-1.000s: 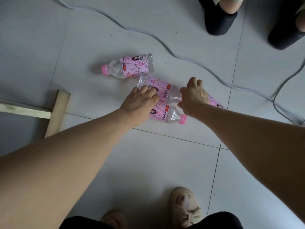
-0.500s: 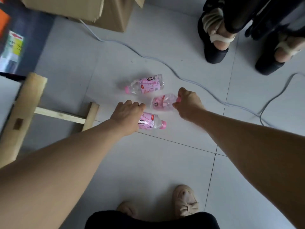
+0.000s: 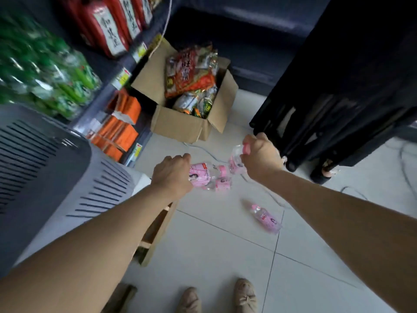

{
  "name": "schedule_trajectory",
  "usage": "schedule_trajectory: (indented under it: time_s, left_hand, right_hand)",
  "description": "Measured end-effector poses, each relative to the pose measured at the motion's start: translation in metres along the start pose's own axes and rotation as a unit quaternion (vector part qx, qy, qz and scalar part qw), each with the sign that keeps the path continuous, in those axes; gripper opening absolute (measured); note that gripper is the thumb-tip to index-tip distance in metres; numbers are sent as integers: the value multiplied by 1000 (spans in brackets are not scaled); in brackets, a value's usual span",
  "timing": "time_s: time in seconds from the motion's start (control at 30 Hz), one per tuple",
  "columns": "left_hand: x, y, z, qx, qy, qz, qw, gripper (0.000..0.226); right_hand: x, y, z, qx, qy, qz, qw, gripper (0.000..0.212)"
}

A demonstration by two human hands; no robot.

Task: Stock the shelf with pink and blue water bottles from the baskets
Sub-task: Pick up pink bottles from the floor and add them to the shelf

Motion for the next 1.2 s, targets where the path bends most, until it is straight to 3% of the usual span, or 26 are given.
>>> schedule_trajectory:
  time_s: [0.2, 0.4, 0.5, 0.6, 0.7, 0.77, 0.87, 0.97, 1.2]
  left_hand:
    - [31, 76, 173, -66, 116, 147, 980, 43]
    - [57, 168, 316, -200, 327, 232, 894, 21]
    - [66, 211, 369, -269, 466, 230, 811, 19]
    - [69, 255, 410, -314, 589, 215, 713, 33]
    - [68, 298, 443, -340, 683, 195, 616, 25]
    - [67, 326, 459, -360, 714, 182, 572, 14]
    - [68, 365, 476, -393, 728, 162, 539, 13]
    - [79, 404, 483, -431, 711, 157, 532, 20]
    - [133, 516, 466, -544, 606, 253, 523, 31]
  right_hand:
    - [104, 51, 169, -76, -49, 67, 994, 28]
    - [207, 119, 309, -144, -61, 179, 971, 23]
    - [251, 151, 366, -152, -95, 231, 956, 27]
    - [292, 184, 412, -152, -102, 289, 940, 32]
    - [329, 219, 445, -162, -113, 348, 916, 34]
    - [352, 241, 457, -157, -130, 386, 900, 36]
    - [386, 272, 465, -129, -164, 447, 870, 40]
    - [421, 300, 462, -100, -186, 499, 841, 41]
    - [512, 365, 431, -20, -216, 585, 781, 45]
Point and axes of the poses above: each hand's wrist, its own y-axis away from the middle knuckle, its own z-axis out of the back of the hand, x = y × z, the point moved 3 cm from there along -y, towards the middle knuckle, and after that the axes turned 6 degrees about -z, right-handed, at the moved point
